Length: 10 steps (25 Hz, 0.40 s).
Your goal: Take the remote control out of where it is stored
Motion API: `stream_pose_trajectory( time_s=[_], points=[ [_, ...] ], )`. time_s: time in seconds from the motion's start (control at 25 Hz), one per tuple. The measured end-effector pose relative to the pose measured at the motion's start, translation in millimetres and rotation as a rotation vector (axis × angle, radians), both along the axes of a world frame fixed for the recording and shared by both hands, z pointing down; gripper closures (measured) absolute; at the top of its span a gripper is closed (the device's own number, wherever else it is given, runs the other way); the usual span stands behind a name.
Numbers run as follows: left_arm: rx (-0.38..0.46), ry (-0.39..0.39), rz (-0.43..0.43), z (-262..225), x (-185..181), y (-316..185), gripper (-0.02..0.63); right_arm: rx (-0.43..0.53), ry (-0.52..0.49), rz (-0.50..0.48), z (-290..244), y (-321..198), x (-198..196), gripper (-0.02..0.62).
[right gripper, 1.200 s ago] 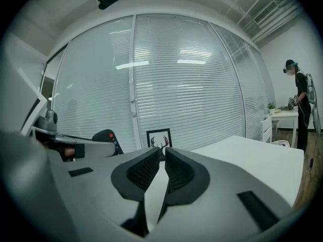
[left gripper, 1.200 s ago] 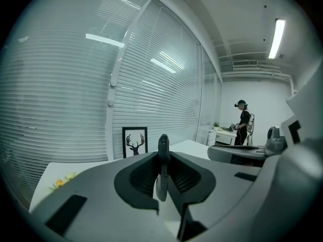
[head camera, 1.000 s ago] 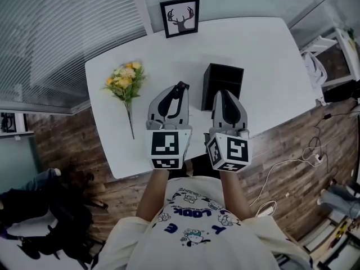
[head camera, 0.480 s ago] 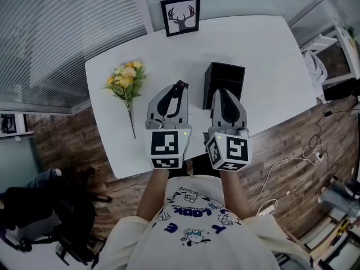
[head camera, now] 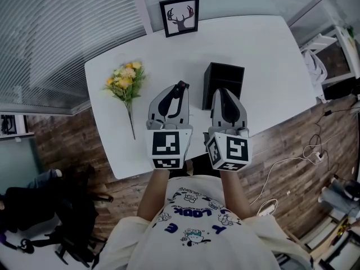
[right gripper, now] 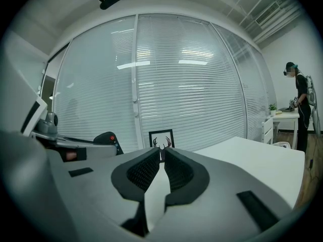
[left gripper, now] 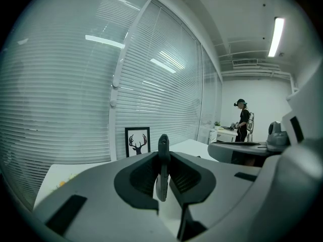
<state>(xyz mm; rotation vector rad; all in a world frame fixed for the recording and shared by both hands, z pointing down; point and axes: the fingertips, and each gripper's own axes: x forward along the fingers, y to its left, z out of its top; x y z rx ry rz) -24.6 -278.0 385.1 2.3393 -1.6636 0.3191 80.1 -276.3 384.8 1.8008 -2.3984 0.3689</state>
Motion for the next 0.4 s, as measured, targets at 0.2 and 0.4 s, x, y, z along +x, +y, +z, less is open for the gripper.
stream_pose_trajectory(
  time_s=[0.2, 0.4],
  points=[
    [0.002, -0.001, -0.001, 0.5, 0.8, -0.8, 0.537, 0.001, 0.001, 0.002, 1.3, -0.5, 1.4, 0.545],
    [0.002, -0.004, 0.0, -0.7, 1.7, -0.1, 0.537, -0.001, -0.001, 0.0, 1.0, 0.1, 1.4, 0.545]
  ],
)
